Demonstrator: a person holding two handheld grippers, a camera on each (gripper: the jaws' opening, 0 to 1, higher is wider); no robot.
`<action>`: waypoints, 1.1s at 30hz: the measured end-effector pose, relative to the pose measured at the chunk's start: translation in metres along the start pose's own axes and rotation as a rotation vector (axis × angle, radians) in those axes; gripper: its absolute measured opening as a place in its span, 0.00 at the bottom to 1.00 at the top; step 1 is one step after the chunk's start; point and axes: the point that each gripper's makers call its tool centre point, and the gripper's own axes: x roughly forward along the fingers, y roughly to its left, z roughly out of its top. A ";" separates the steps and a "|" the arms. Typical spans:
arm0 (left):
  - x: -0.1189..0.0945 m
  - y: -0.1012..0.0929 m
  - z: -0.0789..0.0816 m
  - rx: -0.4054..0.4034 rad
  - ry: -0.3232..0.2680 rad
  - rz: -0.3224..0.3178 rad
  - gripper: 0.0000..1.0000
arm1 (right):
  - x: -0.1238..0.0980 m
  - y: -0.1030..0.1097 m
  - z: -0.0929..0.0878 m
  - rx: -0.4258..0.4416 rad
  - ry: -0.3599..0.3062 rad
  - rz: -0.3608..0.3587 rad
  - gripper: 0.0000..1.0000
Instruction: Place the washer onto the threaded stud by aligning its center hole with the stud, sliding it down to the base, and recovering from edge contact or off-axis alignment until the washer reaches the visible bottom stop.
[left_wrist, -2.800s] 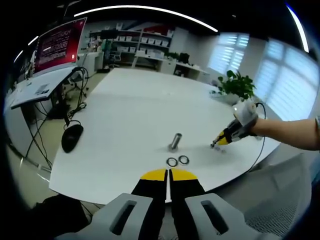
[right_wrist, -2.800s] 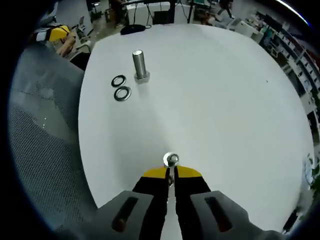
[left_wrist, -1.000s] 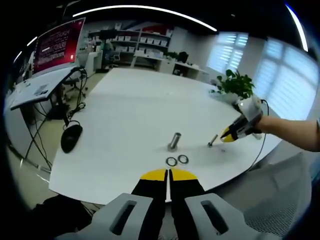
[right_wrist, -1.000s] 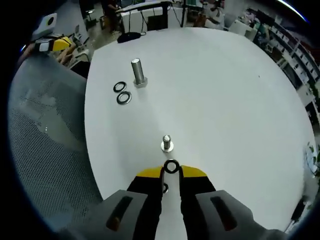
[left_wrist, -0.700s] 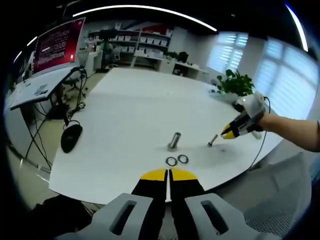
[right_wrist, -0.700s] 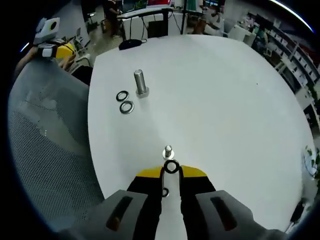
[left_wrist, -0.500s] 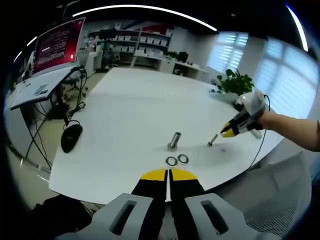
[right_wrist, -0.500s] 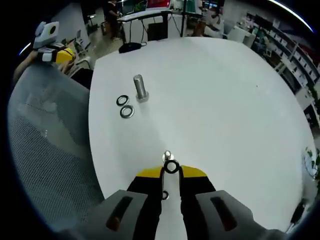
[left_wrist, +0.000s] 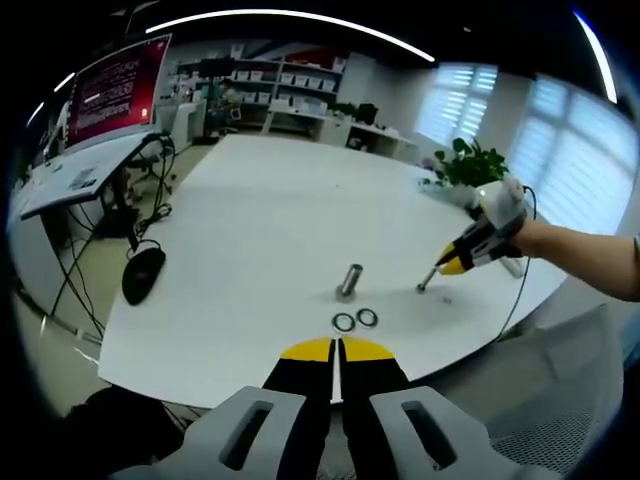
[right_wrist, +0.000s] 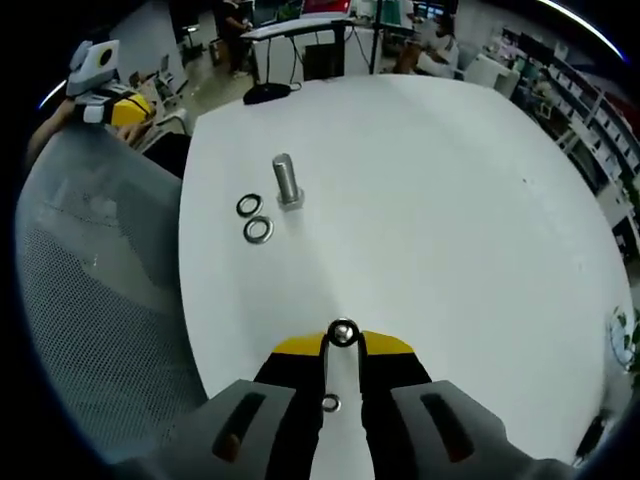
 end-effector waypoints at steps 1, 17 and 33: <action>0.000 0.000 0.000 0.000 0.000 0.000 0.00 | 0.000 0.000 0.000 -0.002 0.003 0.000 0.14; 0.000 0.001 0.000 -0.005 -0.002 0.004 0.00 | 0.009 0.000 0.000 -0.015 0.029 0.015 0.14; 0.000 0.001 0.000 -0.005 0.004 0.006 0.00 | 0.049 0.005 -0.030 -0.054 0.128 0.028 0.13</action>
